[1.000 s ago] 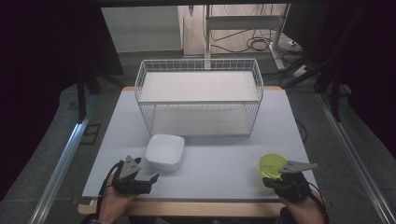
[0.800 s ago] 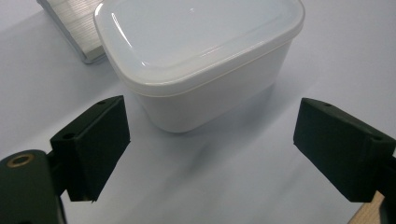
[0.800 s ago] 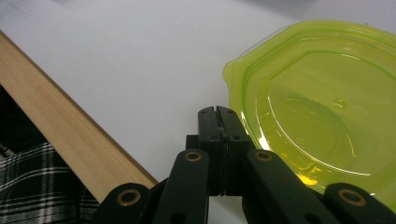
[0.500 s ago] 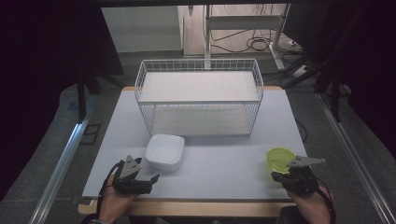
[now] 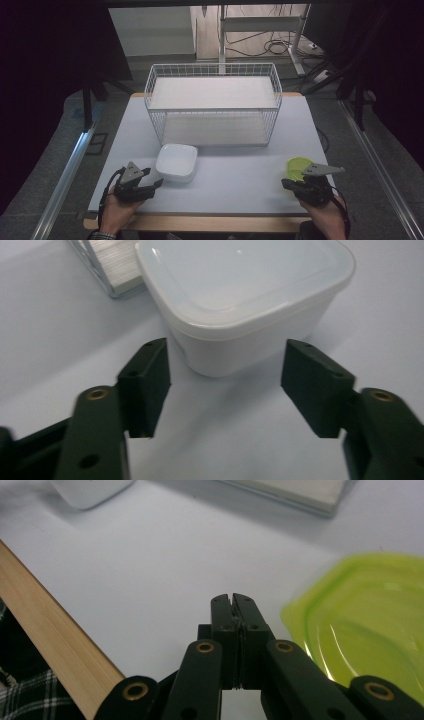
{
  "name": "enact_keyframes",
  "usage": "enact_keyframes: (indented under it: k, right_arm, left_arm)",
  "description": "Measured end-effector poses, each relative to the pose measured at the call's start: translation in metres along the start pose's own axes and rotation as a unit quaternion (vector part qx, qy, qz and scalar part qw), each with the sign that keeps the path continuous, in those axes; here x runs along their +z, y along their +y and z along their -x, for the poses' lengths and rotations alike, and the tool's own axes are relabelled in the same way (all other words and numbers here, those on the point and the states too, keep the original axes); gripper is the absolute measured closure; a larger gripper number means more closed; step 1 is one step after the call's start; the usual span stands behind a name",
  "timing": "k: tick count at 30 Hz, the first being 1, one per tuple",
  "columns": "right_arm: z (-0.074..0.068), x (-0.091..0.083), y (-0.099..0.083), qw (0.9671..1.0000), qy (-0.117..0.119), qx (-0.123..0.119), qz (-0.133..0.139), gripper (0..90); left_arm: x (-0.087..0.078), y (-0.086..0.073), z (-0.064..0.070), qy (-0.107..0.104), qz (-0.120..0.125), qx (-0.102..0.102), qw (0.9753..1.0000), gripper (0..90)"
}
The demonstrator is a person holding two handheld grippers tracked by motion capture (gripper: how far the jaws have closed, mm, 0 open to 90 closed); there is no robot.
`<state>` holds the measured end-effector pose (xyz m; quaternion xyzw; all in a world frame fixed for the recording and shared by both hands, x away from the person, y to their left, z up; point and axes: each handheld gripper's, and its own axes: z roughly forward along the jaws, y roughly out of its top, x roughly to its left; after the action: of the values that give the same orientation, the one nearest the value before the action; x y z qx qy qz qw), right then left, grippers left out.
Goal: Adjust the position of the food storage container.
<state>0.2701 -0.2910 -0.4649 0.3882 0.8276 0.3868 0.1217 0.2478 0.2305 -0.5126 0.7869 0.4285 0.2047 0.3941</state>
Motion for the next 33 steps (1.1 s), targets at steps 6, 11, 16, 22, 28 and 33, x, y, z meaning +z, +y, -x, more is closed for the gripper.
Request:
enact_keyframes:
  k: [6, 11, 16, 22, 28, 33]
  right_arm:
    - [-0.003, 0.012, 0.022, 0.9999, 0.004, -0.013, 0.001, 89.5]
    - [-0.01, 0.025, 0.04, 0.9994, 0.012, -0.033, -0.002, 89.5]
    - [-0.009, 0.04, 0.055, 0.9989, 0.023, -0.039, -0.004, 89.6]
    - [-0.005, 0.058, 0.07, 0.9989, 0.034, -0.029, -0.011, 89.6]
    - [-0.009, 0.073, 0.071, 0.999, 0.041, -0.012, 0.013, 89.6]
    - [-0.022, 0.083, 0.066, 0.9989, 0.044, -0.015, 0.012, 89.5]
  left_arm:
    - [0.003, 0.002, -0.016, 0.013, -0.019, -0.003, 0.9997, 57.7]
    - [0.012, 0.007, -0.034, 0.018, -0.033, -0.021, 0.9991, 78.9]
    - [0.027, 0.016, -0.039, 0.017, -0.045, -0.015, 0.9987, 89.4]
    - [0.043, 0.02, -0.046, 0.017, -0.053, -0.014, 0.9984, 89.5]
    - [0.054, 0.023, -0.044, 0.001, -0.056, -0.014, 0.9983, 89.5]
    - [0.058, 0.023, -0.04, -0.02, -0.047, -0.03, 0.9982, 89.5]
